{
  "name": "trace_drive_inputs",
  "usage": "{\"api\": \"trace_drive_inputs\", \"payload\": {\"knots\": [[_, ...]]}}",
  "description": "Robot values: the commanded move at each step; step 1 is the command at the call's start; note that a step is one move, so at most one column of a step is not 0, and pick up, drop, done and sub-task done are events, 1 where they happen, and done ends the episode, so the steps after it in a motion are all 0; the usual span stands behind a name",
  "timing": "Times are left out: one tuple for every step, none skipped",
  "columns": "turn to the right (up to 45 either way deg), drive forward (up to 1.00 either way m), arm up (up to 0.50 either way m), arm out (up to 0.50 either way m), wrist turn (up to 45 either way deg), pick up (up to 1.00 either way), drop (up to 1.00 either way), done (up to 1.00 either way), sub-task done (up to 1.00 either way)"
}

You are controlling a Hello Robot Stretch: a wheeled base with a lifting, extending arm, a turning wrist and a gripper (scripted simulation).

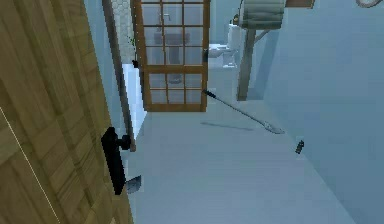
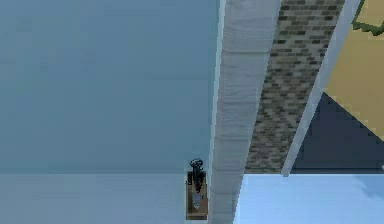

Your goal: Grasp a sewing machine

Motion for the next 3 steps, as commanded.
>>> {"api": "trace_drive_inputs", "payload": {"knots": [[0.0, 0.00, 0.10, 0.00, 0.0, 0.00, 0.00, 0.00, 0.00], [0.0, 0.00, 0.00, 0.48, 0.0, 0.00, 0.00, 0.00, 0.00], [0.0, 0.00, 0.00, 0.00, 45.0, 0.00, 0.00, 0.00, 0.00]]}}
